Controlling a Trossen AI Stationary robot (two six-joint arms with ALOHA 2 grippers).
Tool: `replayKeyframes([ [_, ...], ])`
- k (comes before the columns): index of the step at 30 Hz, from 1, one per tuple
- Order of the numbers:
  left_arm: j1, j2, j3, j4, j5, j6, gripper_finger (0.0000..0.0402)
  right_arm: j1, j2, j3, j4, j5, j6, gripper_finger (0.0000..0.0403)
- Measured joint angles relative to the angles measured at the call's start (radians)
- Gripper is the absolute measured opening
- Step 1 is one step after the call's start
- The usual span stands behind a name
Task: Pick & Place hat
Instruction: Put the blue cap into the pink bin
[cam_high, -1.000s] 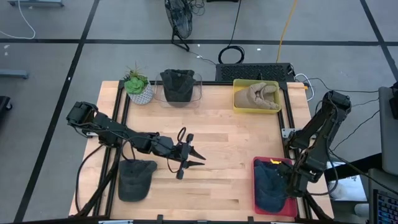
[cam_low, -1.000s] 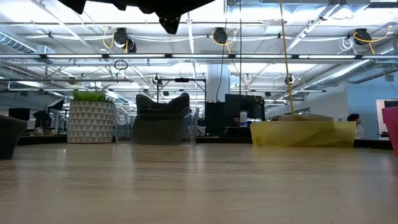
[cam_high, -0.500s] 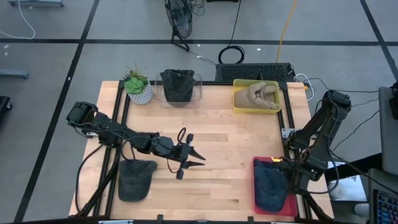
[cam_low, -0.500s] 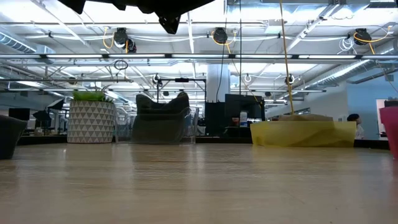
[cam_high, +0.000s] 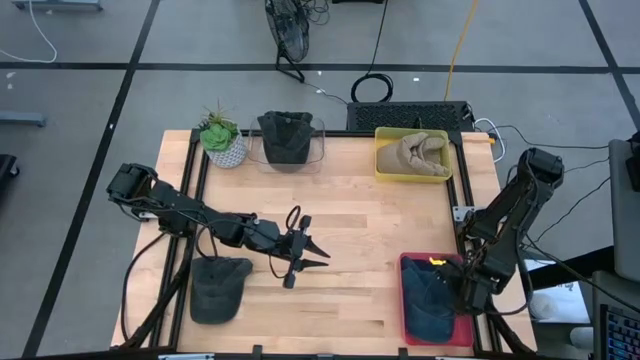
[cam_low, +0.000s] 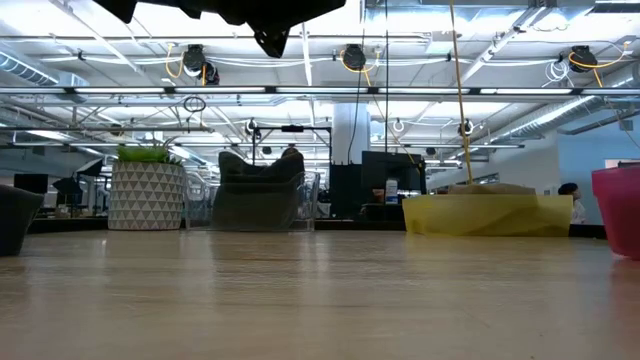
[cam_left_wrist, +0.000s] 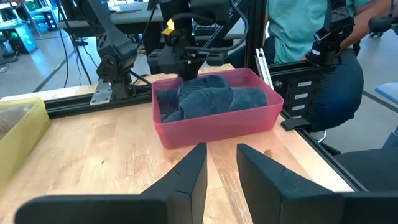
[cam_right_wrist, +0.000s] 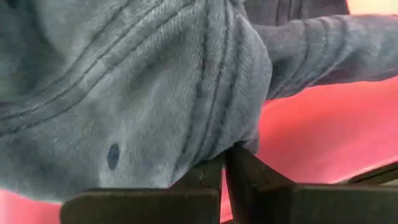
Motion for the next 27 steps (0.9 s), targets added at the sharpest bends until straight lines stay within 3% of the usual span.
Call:
replayKeyframes([
  [9,0.001,0.000,0.000,0.003,0.000,-0.001,0.0097,-0.002,0.001,0.014,-0.049,-0.138,0.026,0.0000],
  [18,0.003,0.000,0.000,0.002,0.000,-0.001,0.0097,0.001,0.000,0.195,-0.347,-0.158,0.030,0.0000],
  [21,0.003,0.000,0.000,0.002,0.000,-0.001,0.0097,0.002,0.000,0.271,-0.454,-0.125,0.032,0.0000],
  [27,0.003,0.000,0.000,-0.002,0.000,-0.003,0.0097,0.002,0.000,0.343,-0.537,0.062,-0.016,0.0000],
])
